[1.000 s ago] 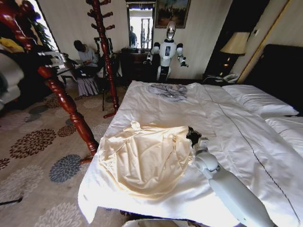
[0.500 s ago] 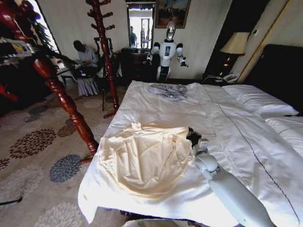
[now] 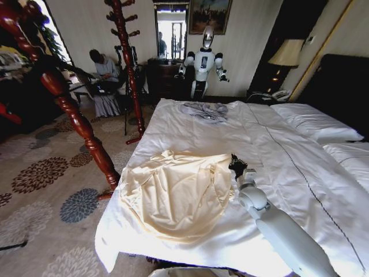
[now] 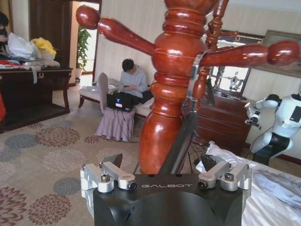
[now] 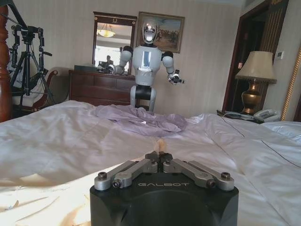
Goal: Pick up the clothes from the bed and hang them on the clothes hanger.
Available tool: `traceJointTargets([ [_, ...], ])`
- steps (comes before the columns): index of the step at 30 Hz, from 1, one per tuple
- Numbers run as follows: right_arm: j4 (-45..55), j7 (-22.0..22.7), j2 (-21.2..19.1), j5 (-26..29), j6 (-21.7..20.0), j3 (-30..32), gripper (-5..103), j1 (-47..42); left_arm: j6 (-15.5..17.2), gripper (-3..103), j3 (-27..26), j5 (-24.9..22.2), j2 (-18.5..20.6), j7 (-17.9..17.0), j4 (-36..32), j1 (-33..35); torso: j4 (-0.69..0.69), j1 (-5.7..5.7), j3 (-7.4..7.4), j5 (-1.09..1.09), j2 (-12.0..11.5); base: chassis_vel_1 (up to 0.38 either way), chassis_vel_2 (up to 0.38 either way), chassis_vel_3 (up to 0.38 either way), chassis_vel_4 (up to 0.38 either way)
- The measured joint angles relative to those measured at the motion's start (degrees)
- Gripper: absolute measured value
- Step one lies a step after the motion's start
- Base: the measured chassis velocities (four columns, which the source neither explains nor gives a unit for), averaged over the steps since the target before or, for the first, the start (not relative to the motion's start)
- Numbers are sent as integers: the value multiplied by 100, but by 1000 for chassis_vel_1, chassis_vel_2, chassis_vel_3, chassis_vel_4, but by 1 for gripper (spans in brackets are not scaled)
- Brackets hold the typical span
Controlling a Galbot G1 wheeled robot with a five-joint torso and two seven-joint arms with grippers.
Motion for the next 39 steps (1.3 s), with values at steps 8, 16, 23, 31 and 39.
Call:
traceJointTargets([
  [8, 4, 29, 70, 119, -22, -26, 1, -5, -6, 87, 47, 308, -233, 162, 176, 227, 1, 0, 0, -1, 0, 0, 0, 0, 0],
  [16, 30, 56, 66, 208, -44, -53, 1, 42, -10, 54, 161, 580, -599, 179, 254, 216, 1, 0, 0, -1, 0, 0, 0, 0, 0],
  [23, 23, 57, 67, 187, -44, -31, 1, -8, -11, 32, 161, 853, -668, 307, 200, 301, -2, 0, 0, 0, 0, 0, 0, 0, 0],
  [31, -2, 57, 82, 163, -43, -34, 1, -8, -11, 21, 150, 1179, -742, 359, 113, 350, 0, 0, 0, 1, 0, 0, 0, 0, 0],
  [39, -38, 53, 83, 150, -30, -38, 1, 0, -10, 19, 145, 1461, -763, 479, -57, 335, 1, 0, 0, -1, 0, 0, 0, 0, 0],
])
